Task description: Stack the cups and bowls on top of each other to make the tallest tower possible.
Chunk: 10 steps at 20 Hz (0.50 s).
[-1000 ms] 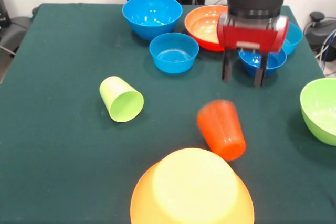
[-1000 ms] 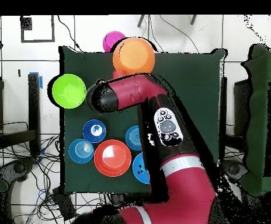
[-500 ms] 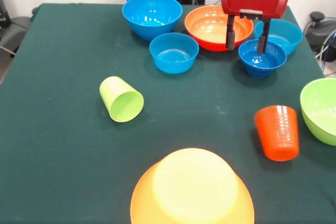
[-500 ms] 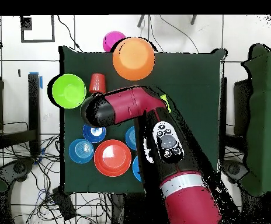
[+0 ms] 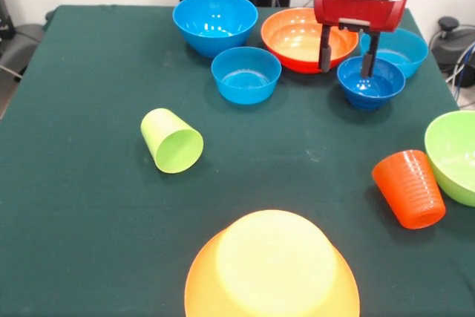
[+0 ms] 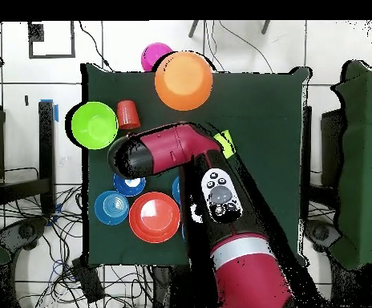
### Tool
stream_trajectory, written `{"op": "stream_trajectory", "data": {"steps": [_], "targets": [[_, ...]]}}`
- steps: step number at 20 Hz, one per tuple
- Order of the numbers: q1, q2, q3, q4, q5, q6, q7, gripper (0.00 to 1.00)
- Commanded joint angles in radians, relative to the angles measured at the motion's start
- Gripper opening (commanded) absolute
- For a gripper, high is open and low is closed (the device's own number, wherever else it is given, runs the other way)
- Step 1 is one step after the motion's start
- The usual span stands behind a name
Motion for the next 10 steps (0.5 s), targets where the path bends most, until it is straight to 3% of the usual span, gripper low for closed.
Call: {"op": "stream_trajectory", "data": {"steps": [1,10], "targets": [[0.039,0.075,-0.041,0.014,-0.002,-0.021,0.07,1.0],[0.03,0.09,-0.032,0.031,0.024,0.052,0.008,1.0]]}}
